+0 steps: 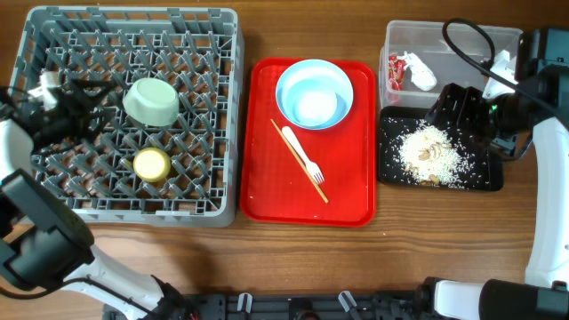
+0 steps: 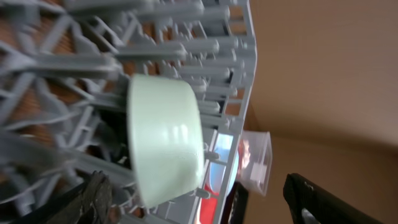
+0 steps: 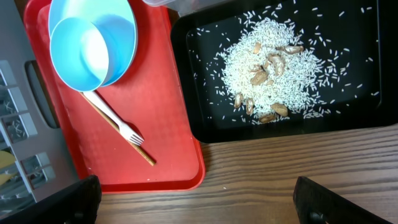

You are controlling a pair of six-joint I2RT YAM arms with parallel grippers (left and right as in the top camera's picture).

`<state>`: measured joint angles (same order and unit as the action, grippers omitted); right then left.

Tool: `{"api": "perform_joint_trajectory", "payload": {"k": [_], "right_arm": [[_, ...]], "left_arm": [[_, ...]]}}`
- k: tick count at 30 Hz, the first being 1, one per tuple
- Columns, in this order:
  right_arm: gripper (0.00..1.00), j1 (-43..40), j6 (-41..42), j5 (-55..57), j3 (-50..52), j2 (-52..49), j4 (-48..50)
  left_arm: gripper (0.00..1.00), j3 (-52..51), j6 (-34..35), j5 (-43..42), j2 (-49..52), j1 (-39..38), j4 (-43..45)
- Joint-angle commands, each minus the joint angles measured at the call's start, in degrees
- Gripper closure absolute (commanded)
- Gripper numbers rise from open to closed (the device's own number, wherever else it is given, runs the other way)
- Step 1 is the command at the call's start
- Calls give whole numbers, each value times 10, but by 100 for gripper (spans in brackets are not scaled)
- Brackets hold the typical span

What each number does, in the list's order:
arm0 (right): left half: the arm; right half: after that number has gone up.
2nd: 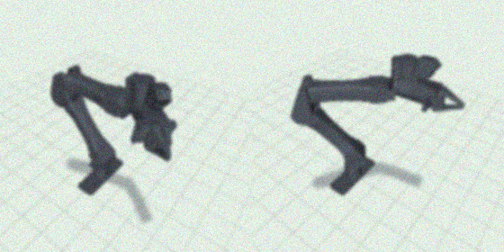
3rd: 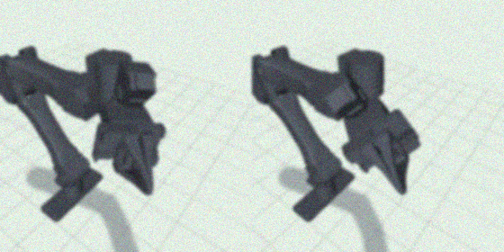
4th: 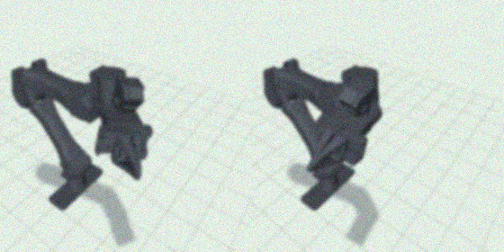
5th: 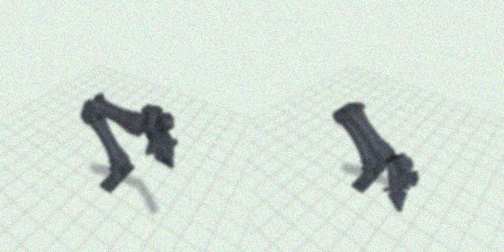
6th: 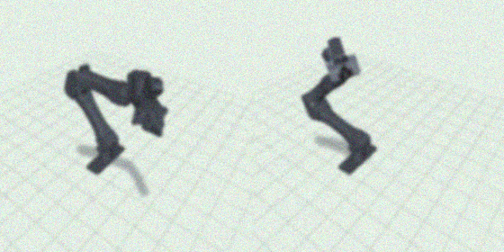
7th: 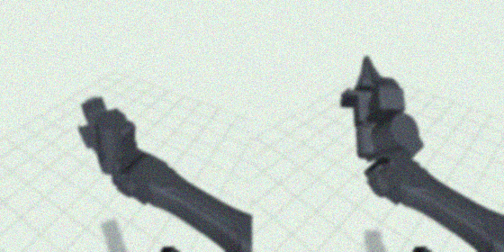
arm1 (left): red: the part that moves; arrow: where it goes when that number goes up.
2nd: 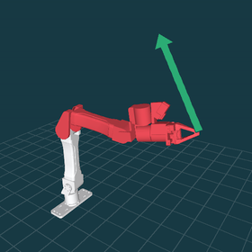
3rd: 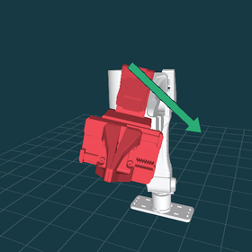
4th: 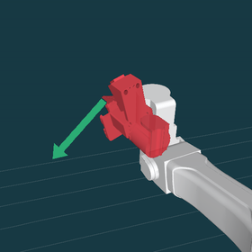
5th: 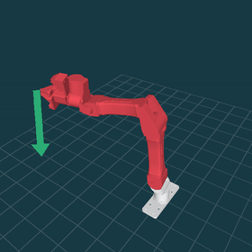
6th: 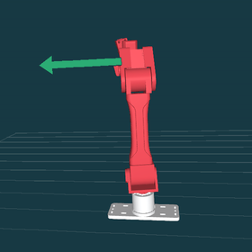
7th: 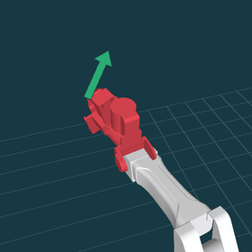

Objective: Sort waste into correct bins and load items into the dishwasher rack
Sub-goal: 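Reach the left gripper to the light blue bowl on the white plate and lift it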

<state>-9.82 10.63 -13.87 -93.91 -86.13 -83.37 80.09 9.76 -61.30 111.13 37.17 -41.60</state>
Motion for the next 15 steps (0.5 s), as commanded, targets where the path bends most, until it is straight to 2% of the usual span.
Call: {"api": "perform_joint_trajectory", "payload": {"k": [1,5,7,9,11,13,15], "right_arm": [[0,0,-1,6,-2,8,1],[0,0,-1,5,-2,8,0],[0,0,-1,5,-2,8,-1],[0,0,-2,6,-2,8,-3],[0,0,0,12,-2,8,-17],[0,0,46,68,-2,9,-41],[0,0,56,90,-2,9,-45]], "left_arm": [[0,6,-4,-23,-31,22,2],[0,6,5,5,-146,-37,33],[0,10,31,97,-206,-112,37],[0,43,74,217,-242,-228,35],[0,106,78,307,-234,-337,17],[0,172,78,425,-208,-442,-13],[0,221,70,493,-170,-510,-25]]}}
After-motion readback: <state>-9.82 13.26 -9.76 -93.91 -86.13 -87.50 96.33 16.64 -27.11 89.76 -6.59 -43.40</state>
